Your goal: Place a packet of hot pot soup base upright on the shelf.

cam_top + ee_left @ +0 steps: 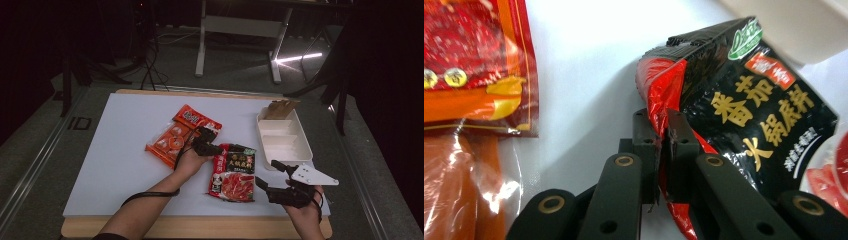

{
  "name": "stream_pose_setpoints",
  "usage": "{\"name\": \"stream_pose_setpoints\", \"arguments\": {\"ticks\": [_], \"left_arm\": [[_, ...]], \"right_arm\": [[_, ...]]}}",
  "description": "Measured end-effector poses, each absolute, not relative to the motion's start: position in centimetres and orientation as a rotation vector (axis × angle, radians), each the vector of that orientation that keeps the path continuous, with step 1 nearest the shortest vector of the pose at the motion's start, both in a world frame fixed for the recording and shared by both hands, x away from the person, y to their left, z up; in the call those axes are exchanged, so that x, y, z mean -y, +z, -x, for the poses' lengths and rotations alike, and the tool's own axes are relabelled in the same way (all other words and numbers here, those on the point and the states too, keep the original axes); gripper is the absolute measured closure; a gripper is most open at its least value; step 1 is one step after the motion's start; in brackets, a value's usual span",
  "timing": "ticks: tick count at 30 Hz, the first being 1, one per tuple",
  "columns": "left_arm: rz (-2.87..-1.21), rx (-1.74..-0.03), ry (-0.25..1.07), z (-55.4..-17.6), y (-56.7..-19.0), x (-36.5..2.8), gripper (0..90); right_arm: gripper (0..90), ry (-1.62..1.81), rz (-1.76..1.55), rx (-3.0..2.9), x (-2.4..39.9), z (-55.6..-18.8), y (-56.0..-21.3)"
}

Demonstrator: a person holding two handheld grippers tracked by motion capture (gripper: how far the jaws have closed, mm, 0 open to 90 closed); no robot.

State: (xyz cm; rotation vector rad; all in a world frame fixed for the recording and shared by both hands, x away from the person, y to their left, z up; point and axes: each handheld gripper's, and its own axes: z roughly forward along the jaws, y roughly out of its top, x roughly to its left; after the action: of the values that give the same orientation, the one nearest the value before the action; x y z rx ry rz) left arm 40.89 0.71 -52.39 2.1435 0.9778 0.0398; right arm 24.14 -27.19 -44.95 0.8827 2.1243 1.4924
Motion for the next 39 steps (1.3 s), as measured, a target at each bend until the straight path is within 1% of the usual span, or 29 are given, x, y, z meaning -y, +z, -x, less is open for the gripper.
{"name": "stream_pose_setpoints", "arguments": {"ticks": [8,9,15,22,36,37,39], "left_arm": [[-2.091,-0.939,0.068,-39.7,-50.4,-1.1,87.4],[-2.053,-0.927,0.073,-39.1,-49.5,-1.3,87.4],[-2.031,-0.873,0.092,-37.8,-47.6,-1.5,87.6],[-1.982,-0.820,0.094,-36.0,-45.9,-2.0,87.5],[-1.920,-0.718,0.122,-33.3,-43.6,-2.7,87.5],[-1.922,-0.706,0.133,-33.0,-43.3,-2.7,87.6],[-1.907,-0.688,0.142,-32.6,-42.8,-2.8,87.5]], "right_arm": [[19.1,1.497,-0.886,-2.113,27.1,-24.1,-44.8],[19.1,1.499,-0.886,-2.113,27.1,-24.1,-44.8],[19.0,1.499,-0.894,-2.108,27.1,-24.1,-44.7],[11.0,1.518,-0.878,-2.111,27.2,-24.0,-44.5],[11.3,1.492,-0.929,-2.069,27.8,-24.0,-44.0],[13.2,1.498,-0.925,-2.054,27.9,-23.9,-43.8],[13.2,1.499,-0.922,-2.046,28.0,-23.9,-43.7]]}}
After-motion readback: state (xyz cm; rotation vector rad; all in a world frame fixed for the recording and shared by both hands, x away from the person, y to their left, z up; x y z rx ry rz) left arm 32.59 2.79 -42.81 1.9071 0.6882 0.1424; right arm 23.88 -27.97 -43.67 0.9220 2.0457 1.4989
